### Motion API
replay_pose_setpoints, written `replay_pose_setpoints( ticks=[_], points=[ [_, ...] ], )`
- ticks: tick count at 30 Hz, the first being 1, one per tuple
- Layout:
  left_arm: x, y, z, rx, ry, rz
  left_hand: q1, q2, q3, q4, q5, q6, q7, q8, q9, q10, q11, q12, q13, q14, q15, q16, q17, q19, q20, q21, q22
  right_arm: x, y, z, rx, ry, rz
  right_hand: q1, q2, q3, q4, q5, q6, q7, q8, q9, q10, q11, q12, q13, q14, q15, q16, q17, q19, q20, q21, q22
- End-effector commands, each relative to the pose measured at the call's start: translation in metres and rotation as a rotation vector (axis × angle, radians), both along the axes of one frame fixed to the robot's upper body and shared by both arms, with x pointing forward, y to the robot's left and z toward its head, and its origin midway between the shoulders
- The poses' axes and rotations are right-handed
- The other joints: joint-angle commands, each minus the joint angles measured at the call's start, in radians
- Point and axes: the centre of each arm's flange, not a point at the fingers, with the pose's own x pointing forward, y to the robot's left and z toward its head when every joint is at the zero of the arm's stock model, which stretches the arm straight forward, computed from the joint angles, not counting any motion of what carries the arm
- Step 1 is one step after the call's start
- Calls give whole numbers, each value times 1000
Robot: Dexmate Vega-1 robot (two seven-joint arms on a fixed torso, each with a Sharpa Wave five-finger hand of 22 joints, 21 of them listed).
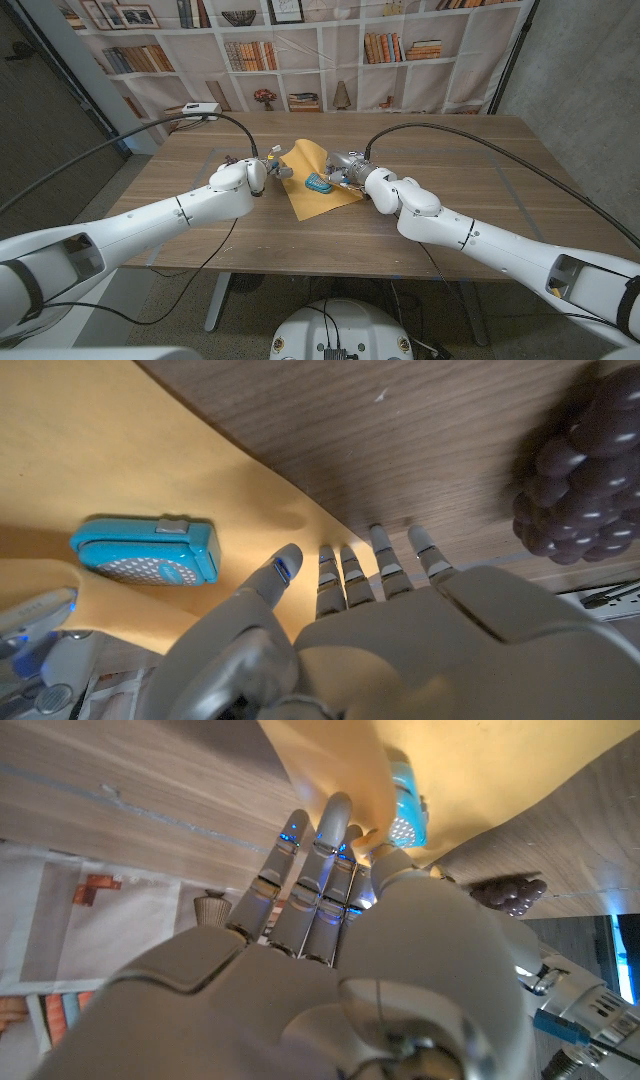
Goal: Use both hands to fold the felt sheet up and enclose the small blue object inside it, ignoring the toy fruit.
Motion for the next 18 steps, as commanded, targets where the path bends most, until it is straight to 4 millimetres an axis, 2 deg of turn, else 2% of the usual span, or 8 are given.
replay_pose_setpoints(
  ticks=[1, 7, 11, 14, 15, 16, 17, 18],
  points=[
    [1, -3, 1, 3, 3, 0, 6, 21, 4, 4, 7, -7, -3, 2, 1, -5, 1, 5, 1, -7, 1, 6, 7, -116, 3, 6, 7, 6, 7, -10, 103, 268, 156, 24, 16, 15, 1, 5, 116, 11, -6, 7, 8, 22, -7, -4, 46, -84, 10, -7, 35, -5, 27, 8],
    [0, -5, 1, 2, 4, -1, 6, 21, 7, 6, 14, -18, -6, 1, 0, -11, 1, 6, 1, -13, 0, 8, 10, -124, 4, 10, 12, 12, 5, -14, 209, 375, 185, 12, 22, 32, 18, -1, 114, 6, -14, 8, 27, 34, -29, -23, 119, -78, -40, -89, 104, -33, 85, 12],
    [-1, -5, 2, -2, 3, -3, 6, 20, 9, 7, 17, -20, -6, 2, 0, -14, 2, 6, 1, -15, 1, 9, 10, -126, 4, 12, 14, 13, 7, -17, 229, 404, 187, -1, 17, 41, 25, -6, 102, 1, -24, 8, 33, 41, -44, -35, 141, -74, -105, -168, 116, -41, 113, 12],
    [-1, -7, 2, -1, 2, -6, 7, 20, 11, 8, 20, -22, -7, 3, 0, -15, 1, 7, 1, -15, 2, 10, 10, -127, 4, 15, 16, 14, 8, -19, 232, 438, 211, -12, 22, 51, 33, -11, 68, -12, -45, 7, 25, 46, -58, -45, 144, -75, -154, -210, 97, -42, 126, 11],
    [-1, -7, 2, -1, 2, -5, 7, 20, 12, 8, 20, -21, -7, 3, 0, -17, 2, 7, 1, -16, 3, 10, 11, -128, 4, 15, 17, 15, 9, -19, 219, 461, 227, -35, 28, 52, 48, -15, 24, -26, -72, 6, 15, 56, -67, -50, 117, -61, -186, -222, 80, -37, 136, 11],
    [-1, -8, 2, 1, 2, -4, 7, 20, 12, 9, 21, -22, -7, 3, 0, -17, 3, 7, 1, -15, 3, 10, 11, -128, 4, 16, 18, 16, 8, -20, 216, 489, 243, -88, 23, 36, 78, -20, -33, -45, -112, 2, 6, 60, -76, -57, 89, -36, -214, -228, 56, -21, 144, 10],
    [-1, -8, 2, 1, 1, -6, 7, 19, 11, 9, 22, -22, -7, 4, 0, -16, 3, 8, 1, -16, 2, 11, 12, -128, 4, 17, 19, 17, 8, -21, 204, 512, 258, -151, 29, 21, 116, -19, -51, -40, -144, -4, -18, 90, -89, -59, 36, 1, -241, -221, 26, 9, 152, 8],
    [-1, -8, 2, 0, 2, -8, 6, 19, 12, 9, 22, -22, -6, 4, 0, -17, 3, 7, 1, -16, 2, 12, 12, -130, 4, 17, 19, 18, 8, -22, 187, 530, 267, -239, 28, -3, 163, -21, -45, -36, -178, -6, -64, 97, -110, -52, -58, 47, -268, -199, -46, 31, 148, 5]
  ],
)
